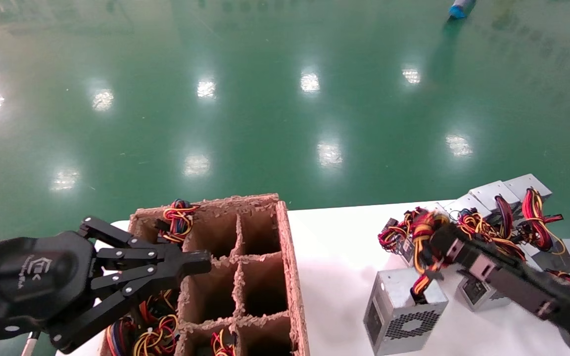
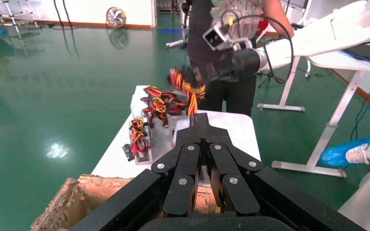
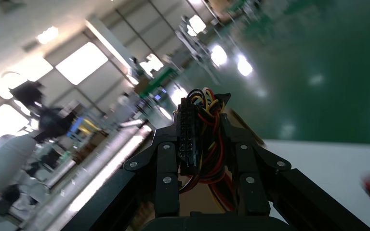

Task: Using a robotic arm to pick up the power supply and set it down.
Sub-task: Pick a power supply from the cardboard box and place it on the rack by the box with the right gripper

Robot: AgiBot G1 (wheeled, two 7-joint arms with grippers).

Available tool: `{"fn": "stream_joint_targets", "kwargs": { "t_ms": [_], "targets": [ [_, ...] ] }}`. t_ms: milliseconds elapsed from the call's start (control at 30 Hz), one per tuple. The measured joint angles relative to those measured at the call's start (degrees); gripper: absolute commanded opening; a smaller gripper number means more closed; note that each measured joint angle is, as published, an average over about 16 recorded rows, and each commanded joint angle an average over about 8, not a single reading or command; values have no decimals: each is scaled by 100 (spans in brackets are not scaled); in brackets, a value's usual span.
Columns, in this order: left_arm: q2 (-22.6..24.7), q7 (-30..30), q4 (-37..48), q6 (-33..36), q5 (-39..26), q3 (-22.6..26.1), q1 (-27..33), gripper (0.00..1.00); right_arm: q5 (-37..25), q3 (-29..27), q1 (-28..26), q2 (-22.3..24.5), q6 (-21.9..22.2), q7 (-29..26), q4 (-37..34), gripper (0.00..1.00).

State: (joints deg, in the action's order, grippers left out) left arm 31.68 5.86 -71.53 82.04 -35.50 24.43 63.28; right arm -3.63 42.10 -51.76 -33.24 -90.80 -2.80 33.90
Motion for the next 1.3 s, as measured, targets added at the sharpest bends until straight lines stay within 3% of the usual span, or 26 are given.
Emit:
{"fn": "stream_joint_targets", "kwargs": {
  "t_ms": [700,1300],
  "targets": [
    [0,0,0,0,0,0,0,0,-424,204,-707,-357,175,-14,-2050,0],
    [0,0,0,0,0,0,0,0,-720,386,-1203,-780,575,40,-3046,0]
  ]
}}
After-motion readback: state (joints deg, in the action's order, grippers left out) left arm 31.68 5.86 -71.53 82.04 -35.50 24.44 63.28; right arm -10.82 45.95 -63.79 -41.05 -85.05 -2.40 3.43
